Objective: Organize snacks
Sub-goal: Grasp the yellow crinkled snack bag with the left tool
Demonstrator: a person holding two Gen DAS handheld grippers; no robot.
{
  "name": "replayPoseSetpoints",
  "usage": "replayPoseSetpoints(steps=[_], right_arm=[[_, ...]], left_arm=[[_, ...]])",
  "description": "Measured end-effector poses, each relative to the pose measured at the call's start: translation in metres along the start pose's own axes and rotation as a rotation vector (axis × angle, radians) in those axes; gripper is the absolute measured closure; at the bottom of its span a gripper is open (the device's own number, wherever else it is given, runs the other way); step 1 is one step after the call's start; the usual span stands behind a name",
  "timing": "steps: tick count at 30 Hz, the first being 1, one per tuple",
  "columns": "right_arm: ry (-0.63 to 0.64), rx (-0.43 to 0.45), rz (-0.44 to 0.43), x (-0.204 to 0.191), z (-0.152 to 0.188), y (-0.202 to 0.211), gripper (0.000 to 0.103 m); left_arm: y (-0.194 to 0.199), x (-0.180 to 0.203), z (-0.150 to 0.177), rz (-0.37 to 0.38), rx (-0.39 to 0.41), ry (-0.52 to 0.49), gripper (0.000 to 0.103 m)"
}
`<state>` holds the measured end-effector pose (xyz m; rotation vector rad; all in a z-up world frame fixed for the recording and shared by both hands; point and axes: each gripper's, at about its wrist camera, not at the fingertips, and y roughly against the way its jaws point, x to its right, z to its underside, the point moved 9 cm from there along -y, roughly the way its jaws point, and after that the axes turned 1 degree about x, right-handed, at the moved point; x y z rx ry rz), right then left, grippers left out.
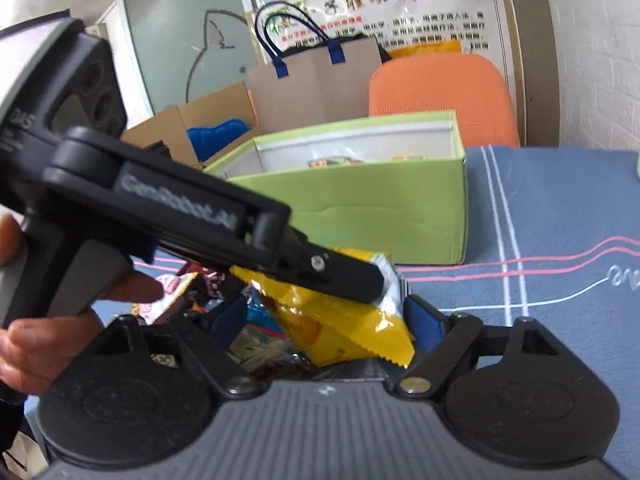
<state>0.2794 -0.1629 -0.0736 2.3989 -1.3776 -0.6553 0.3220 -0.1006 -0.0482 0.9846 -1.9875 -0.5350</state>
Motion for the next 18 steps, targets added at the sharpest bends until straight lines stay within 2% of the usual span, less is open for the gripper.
replayPoseSetpoints(steps=[1, 3, 6, 8, 10, 13, 14, 18], right_arm=[[0.014, 0.004, 0.015, 0.001, -0.001, 0.005, 0.012], [0.056, 0.008, 0.075, 0.009, 0.000, 0.013, 0.010], [0.027, -0.021, 0.103, 0.026, 0.008, 0.020, 0.010], [0.012, -0.025, 0.120, 0.034, 0.014, 0.028, 0.010], [-0.009, -0.012, 0.134, 0.042, 0.020, 0.038, 0.010], [-0.060, 0.008, 0.119, 0.048, 0.020, 0.042, 0.010], [-0.067, 0.004, 0.107, 0.049, 0.019, 0.039, 0.010], [-0.073, -0.027, 0.095, 0.051, 0.018, 0.026, 0.010]], left_arm=[[-0.003, 0.010, 0.001, 0.021, -0.005, -0.014, 0.073], [-0.010, 0.028, 0.000, 0.036, -0.007, -0.047, 0.074], [-0.024, 0.042, 0.005, 0.041, -0.038, -0.075, 0.073], [-0.024, 0.038, 0.009, 0.024, -0.035, -0.091, 0.063], [-0.015, 0.032, 0.008, 0.017, -0.014, -0.087, 0.059], [-0.001, 0.026, -0.007, 0.006, 0.038, -0.078, 0.041], [-0.002, 0.025, -0.012, 0.007, 0.040, -0.069, 0.038], [-0.023, 0.022, -0.018, -0.009, -0.027, -0.068, 0.038]])
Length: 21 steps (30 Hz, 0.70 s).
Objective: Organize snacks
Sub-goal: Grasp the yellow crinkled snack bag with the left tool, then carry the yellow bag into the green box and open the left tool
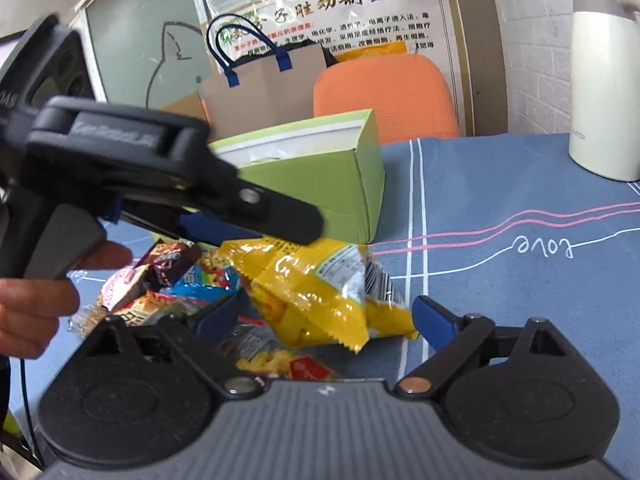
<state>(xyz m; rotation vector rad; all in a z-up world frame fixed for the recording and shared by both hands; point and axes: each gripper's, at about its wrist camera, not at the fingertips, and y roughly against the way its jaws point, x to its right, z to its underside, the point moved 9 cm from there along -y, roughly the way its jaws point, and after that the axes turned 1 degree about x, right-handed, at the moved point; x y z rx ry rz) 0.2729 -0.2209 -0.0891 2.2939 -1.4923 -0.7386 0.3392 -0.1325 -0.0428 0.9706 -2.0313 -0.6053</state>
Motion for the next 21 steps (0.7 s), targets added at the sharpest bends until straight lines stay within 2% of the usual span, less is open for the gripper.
replayPoseSetpoints(steps=[3, 7, 8, 9, 12, 15, 16, 17, 18, 21], right_arm=[[-0.015, -0.018, -0.015, 0.001, -0.002, -0.008, 0.010], [0.021, -0.039, -0.005, -0.001, -0.002, -0.014, 0.009], [0.028, -0.041, -0.013, -0.003, -0.002, -0.015, 0.002], [0.029, -0.035, -0.004, -0.001, -0.001, -0.014, 0.001], [0.024, -0.034, 0.032, 0.005, -0.001, -0.014, 0.001], [-0.012, -0.062, 0.003, 0.007, 0.002, -0.021, 0.001], [-0.009, -0.060, -0.006, 0.005, 0.003, -0.021, 0.006], [0.005, -0.056, 0.016, 0.004, 0.004, -0.020, 0.017], [0.035, -0.042, 0.041, 0.001, 0.002, -0.015, 0.030], [0.123, 0.014, 0.074, -0.018, -0.006, 0.005, 0.033]], left_arm=[[-0.015, 0.000, 0.006, -0.025, -0.031, -0.021, 0.038], [-0.021, 0.003, 0.008, -0.005, -0.028, -0.029, 0.037], [-0.021, 0.003, 0.009, -0.009, -0.026, -0.037, 0.037], [-0.021, 0.002, 0.009, -0.009, -0.026, -0.042, 0.037], [-0.019, 0.002, 0.011, 0.004, -0.029, -0.047, 0.038], [-0.024, 0.001, 0.014, 0.039, -0.057, -0.017, 0.042], [-0.026, 0.001, 0.017, 0.068, -0.074, 0.004, 0.058], [-0.026, 0.002, 0.020, 0.097, -0.087, 0.025, 0.062], [-0.023, 0.000, 0.021, 0.083, -0.075, 0.027, 0.067], [0.000, 0.006, 0.019, 0.124, -0.022, 0.033, 0.068]])
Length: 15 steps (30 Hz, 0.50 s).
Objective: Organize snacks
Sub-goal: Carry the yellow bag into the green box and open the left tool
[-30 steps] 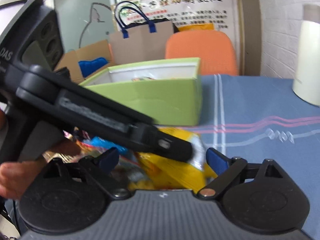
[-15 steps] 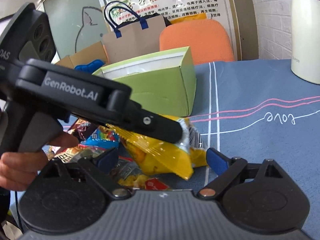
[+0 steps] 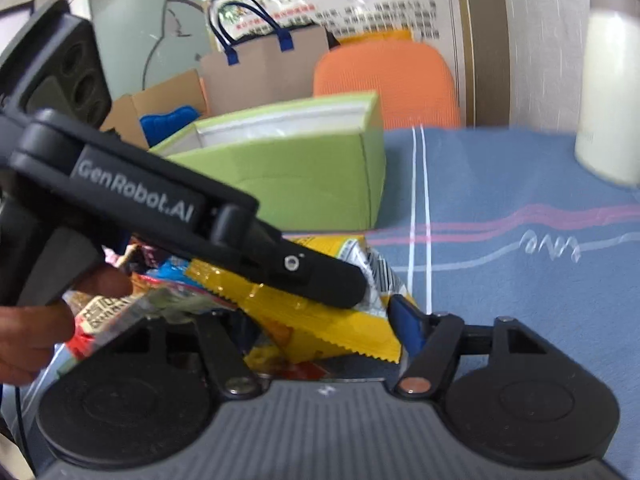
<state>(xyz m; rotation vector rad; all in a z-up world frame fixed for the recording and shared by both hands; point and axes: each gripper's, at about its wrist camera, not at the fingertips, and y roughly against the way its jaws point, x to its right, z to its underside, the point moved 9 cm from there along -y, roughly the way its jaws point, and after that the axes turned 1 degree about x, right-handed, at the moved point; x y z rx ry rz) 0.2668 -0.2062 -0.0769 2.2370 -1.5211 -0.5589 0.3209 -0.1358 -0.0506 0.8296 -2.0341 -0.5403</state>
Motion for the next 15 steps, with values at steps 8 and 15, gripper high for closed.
replayPoseSetpoints(steps=[8, 15], right_arm=[[0.138, 0.156, -0.010, -0.047, -0.079, 0.010, 0.033], [0.167, 0.133, -0.150, -0.088, -0.158, -0.084, 0.032]], left_arm=[[0.088, 0.007, -0.054, -0.024, 0.214, -0.081, 0.066], [0.128, -0.070, -0.132, -0.198, 0.330, -0.035, 0.066]])
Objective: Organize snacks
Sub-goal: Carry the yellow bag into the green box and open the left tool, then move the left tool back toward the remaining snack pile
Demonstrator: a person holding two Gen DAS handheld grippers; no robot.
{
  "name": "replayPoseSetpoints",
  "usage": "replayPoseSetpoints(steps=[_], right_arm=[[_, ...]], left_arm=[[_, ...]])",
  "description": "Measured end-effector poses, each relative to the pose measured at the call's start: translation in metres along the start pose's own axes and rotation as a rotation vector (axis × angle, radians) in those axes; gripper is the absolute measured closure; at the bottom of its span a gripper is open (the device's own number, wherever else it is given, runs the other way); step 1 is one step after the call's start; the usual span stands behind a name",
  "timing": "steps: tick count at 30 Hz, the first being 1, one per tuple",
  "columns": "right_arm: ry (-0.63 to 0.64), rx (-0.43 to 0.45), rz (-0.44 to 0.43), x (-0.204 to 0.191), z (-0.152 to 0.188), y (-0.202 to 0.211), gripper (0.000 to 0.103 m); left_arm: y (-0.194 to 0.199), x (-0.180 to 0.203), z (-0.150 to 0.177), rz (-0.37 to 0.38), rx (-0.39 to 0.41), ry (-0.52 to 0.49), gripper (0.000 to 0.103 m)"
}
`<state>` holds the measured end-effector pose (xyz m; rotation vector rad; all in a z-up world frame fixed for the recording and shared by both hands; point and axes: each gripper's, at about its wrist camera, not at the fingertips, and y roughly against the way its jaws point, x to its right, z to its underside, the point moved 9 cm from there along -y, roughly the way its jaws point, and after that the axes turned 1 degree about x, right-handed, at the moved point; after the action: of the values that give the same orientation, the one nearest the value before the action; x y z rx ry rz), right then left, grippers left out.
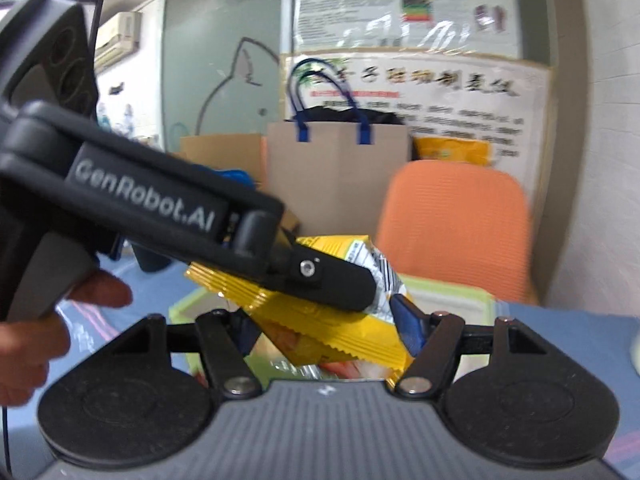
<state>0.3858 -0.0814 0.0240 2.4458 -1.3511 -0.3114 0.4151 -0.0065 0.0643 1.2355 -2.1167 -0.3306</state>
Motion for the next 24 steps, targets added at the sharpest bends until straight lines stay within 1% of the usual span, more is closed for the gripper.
replayPoseSetpoints(steps=[3, 5, 6, 7, 8, 9, 10, 11, 12, 14, 16, 18, 20, 24], right_arm=[[0.025, -0.039, -0.041, -0.013, -0.012, -0.047, 0.032], [0.034, -0.063, -0.066, -0.019, -0.010, -0.073, 0.032], [0.040, -0.071, -0.071, -0.020, -0.009, -0.088, 0.030], [0.051, -0.083, -0.065, -0.019, -0.008, -0.098, 0.023], [0.063, -0.094, -0.052, -0.018, -0.008, -0.107, 0.020], [0.067, -0.097, -0.043, -0.014, -0.008, -0.110, 0.016], [0.054, -0.089, -0.043, -0.010, -0.010, -0.107, 0.014], [0.034, -0.071, -0.045, -0.005, -0.012, -0.100, 0.013], [0.013, -0.045, -0.045, 0.000, -0.015, -0.088, 0.010], [-0.014, 0.001, -0.035, 0.010, -0.019, -0.061, 0.010], [-0.037, 0.025, -0.016, 0.019, -0.016, -0.036, 0.010], [-0.068, 0.032, -0.015, 0.022, -0.007, -0.014, 0.010], [-0.106, 0.023, -0.025, 0.020, 0.005, 0.005, 0.010], [-0.139, 0.016, -0.020, 0.004, 0.039, 0.047, 0.010]], left_arm=[[-0.012, -0.039, -0.013, -0.058, 0.011, 0.046, 0.066], [-0.021, -0.065, -0.015, -0.088, 0.003, 0.091, 0.066], [-0.027, -0.075, -0.015, -0.103, 0.001, 0.100, 0.065], [-0.035, -0.084, -0.014, -0.125, 0.002, 0.100, 0.063], [-0.039, -0.093, -0.014, -0.150, 0.005, 0.097, 0.057], [-0.042, -0.100, -0.014, -0.174, 0.007, 0.093, 0.052], [-0.041, -0.107, -0.014, -0.204, 0.011, 0.094, 0.048], [-0.037, -0.110, -0.013, -0.227, 0.021, 0.091, 0.046], [-0.027, -0.111, -0.011, -0.221, 0.042, 0.085, 0.045], [-0.012, -0.108, -0.010, -0.193, 0.078, 0.085, 0.038], [0.002, -0.103, -0.005, -0.181, 0.099, 0.083, 0.036], [0.015, -0.096, 0.000, -0.165, 0.114, 0.081, 0.033], [0.033, -0.089, 0.006, -0.150, 0.135, 0.084, 0.032], [0.067, -0.075, 0.023, -0.118, 0.160, 0.095, 0.028]])
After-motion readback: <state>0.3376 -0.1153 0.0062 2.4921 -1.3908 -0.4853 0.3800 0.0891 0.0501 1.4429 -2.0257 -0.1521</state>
